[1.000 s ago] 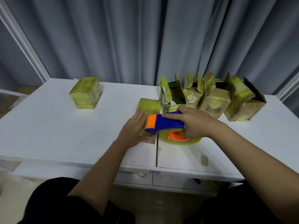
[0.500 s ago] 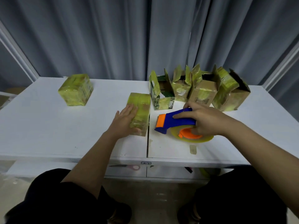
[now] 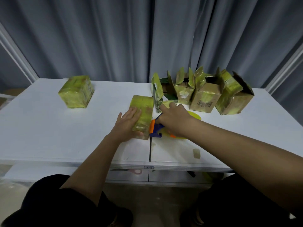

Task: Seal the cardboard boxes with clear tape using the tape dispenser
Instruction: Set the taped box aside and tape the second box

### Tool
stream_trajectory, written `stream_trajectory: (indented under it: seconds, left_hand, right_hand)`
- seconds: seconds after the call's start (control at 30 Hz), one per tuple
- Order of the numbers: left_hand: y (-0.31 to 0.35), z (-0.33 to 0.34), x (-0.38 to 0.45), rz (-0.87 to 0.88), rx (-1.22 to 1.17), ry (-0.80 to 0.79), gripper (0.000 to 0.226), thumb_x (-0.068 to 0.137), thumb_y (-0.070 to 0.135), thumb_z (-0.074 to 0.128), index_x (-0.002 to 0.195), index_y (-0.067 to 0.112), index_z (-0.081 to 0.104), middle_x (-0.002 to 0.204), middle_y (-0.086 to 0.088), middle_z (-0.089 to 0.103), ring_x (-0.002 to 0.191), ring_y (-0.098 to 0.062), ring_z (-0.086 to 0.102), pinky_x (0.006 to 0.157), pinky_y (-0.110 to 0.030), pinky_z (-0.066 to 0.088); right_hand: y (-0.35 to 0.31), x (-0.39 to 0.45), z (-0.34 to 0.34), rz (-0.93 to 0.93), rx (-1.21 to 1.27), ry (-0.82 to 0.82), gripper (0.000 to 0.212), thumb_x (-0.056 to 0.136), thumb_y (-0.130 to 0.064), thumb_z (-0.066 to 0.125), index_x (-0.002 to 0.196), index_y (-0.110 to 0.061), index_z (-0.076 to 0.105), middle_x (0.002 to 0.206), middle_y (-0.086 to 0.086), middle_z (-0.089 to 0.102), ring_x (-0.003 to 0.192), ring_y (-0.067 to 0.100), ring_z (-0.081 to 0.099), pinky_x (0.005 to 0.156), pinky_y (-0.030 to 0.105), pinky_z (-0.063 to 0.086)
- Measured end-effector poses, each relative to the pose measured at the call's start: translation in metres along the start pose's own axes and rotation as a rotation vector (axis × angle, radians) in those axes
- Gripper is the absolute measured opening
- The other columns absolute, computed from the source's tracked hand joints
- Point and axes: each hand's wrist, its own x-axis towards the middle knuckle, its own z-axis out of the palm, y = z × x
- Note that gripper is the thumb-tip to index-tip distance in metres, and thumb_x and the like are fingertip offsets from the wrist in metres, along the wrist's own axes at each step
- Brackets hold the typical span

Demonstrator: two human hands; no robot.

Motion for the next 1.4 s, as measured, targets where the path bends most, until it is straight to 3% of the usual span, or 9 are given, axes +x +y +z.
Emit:
stream_trajectory:
  seconds: [0.2,0.33,0.47,0.63,1.07,1.2,1.3,1.4]
  left_hand:
    - [-0.002,0.0,-0.002,0.012,0.002,0.014,0.098,0.082,0.053,0.064,0.152,0.025,0.002,0.161,-0.003,-0.003,0.147,-0.019,-0.006,0.115,-0.05,0.0]
    - [-0.008,-0.005,-0.001,0.038,0.043,-0.034,0.09,0.085,0.051,0.061,0.151,0.034,0.002,0.16,-0.001,-0.007,0.147,-0.016,-0.011,0.114,-0.048,-0.01]
    - [-0.018,-0.01,0.005,0.036,0.056,-0.047,0.087,0.085,0.05,0.061,0.149,0.041,0.003,0.16,0.003,-0.009,0.146,-0.02,-0.015,0.113,-0.048,-0.014]
    - [-0.024,-0.009,0.011,0.04,0.075,-0.061,0.088,0.084,0.054,0.06,0.147,0.044,-0.001,0.16,0.003,-0.01,0.146,-0.024,-0.015,0.112,-0.051,-0.014]
    - [-0.023,-0.011,0.017,0.04,0.073,-0.131,0.093,0.081,0.052,0.065,0.146,0.045,-0.001,0.159,0.006,-0.012,0.146,-0.025,-0.012,0.112,-0.053,-0.012]
    - [-0.022,-0.013,0.016,0.056,0.054,-0.142,0.092,0.083,0.052,0.063,0.146,0.045,-0.003,0.159,0.006,-0.014,0.146,-0.022,-0.015,0.112,-0.051,-0.016]
    - [-0.021,-0.015,0.014,0.082,0.174,-0.134,0.095,0.086,0.06,0.052,0.143,0.038,-0.02,0.158,0.001,-0.019,0.145,-0.022,-0.02,0.111,-0.051,-0.017]
    - [-0.018,-0.017,0.011,0.081,0.283,-0.113,0.091,0.086,0.066,0.046,0.143,0.041,-0.02,0.158,-0.003,-0.019,0.145,-0.026,-0.018,0.113,-0.05,-0.015]
  right_hand:
    - [0.031,0.0,0.013,-0.121,0.145,0.041,0.051,0.094,-0.02,0.05,0.139,-0.044,0.042,0.124,0.007,0.039,0.11,0.032,0.043,0.072,0.035,0.033]
    - [0.054,-0.021,0.063,-0.092,0.386,0.073,0.06,0.09,-0.034,0.062,0.144,-0.043,0.036,0.125,0.004,0.036,0.111,0.026,0.042,0.084,0.032,0.041]
    - [0.064,-0.046,0.093,-0.002,0.667,0.193,0.068,0.084,-0.024,0.069,0.143,-0.041,0.039,0.121,-0.001,0.038,0.106,0.017,0.043,0.085,0.025,0.043]
    - [0.062,-0.056,0.096,0.02,0.771,0.22,0.073,0.082,-0.018,0.07,0.141,-0.046,0.038,0.115,-0.006,0.036,0.101,0.012,0.042,0.087,0.027,0.045]
    - [0.058,-0.081,0.096,0.093,0.874,0.199,0.077,0.079,-0.019,0.073,0.137,-0.053,0.037,0.113,-0.01,0.035,0.096,0.011,0.048,0.081,0.027,0.049]
    - [0.056,-0.08,0.09,0.08,0.686,0.176,0.07,0.083,-0.028,0.069,0.141,-0.048,0.035,0.12,-0.006,0.036,0.101,0.012,0.043,0.077,0.023,0.042]
    - [0.048,-0.068,0.082,0.065,0.546,0.121,0.066,0.088,-0.036,0.063,0.145,-0.044,0.031,0.132,-0.003,0.032,0.112,0.017,0.041,0.079,0.023,0.04]
    - [0.034,-0.055,0.073,0.069,0.469,0.065,0.064,0.091,-0.033,0.057,0.146,-0.044,0.027,0.131,0.0,0.034,0.111,0.022,0.042,0.079,0.028,0.04]
